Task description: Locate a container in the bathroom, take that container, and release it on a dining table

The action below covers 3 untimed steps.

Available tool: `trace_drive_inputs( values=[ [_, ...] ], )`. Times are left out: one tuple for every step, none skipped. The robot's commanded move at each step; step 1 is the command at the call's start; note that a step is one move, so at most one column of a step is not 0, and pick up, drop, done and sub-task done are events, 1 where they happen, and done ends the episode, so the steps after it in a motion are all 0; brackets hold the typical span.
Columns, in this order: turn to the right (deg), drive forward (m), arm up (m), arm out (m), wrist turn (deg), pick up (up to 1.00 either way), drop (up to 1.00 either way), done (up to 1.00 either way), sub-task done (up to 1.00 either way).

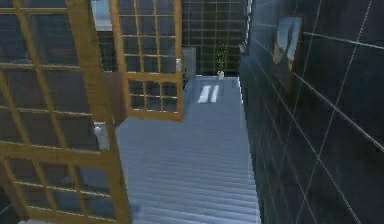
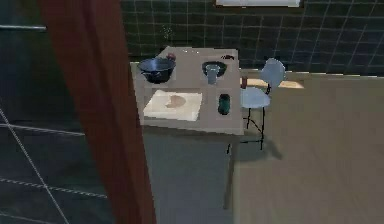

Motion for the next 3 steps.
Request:
trace_drive_inputs(
  values=[
    [0.0, 1.0, 0.0, 0.0, 0.0, 0.0, 0.0, 0.0, 0.0],
    [18.0, 0.0, 0.0, 0.0, 0.0, 0.0, 0.0, 0.0, 0.0],
    [0.0, 0.05, 0.0, 0.0, 0.0, 0.0, 0.0, 0.0, 0.0]
  ],
)
